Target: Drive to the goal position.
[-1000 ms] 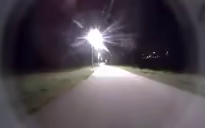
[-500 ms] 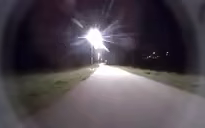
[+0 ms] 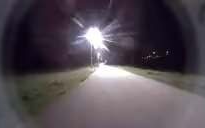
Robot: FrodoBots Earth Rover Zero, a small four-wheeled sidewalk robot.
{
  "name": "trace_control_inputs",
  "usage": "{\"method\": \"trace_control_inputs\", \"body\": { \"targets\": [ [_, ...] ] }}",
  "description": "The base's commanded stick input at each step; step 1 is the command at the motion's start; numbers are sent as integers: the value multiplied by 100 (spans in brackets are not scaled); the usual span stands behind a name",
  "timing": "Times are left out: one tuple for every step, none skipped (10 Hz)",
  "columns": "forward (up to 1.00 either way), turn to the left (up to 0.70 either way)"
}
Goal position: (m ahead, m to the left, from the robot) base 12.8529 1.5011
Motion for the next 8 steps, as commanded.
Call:
{"method": "trace_control_inputs", "body": {
  "targets": [
    [70, 0],
    [70, 0],
    [70, 0],
    [70, 0],
    [70, -3],
    [70, -8],
    [70, -11],
    [70, -14]
  ]
}}
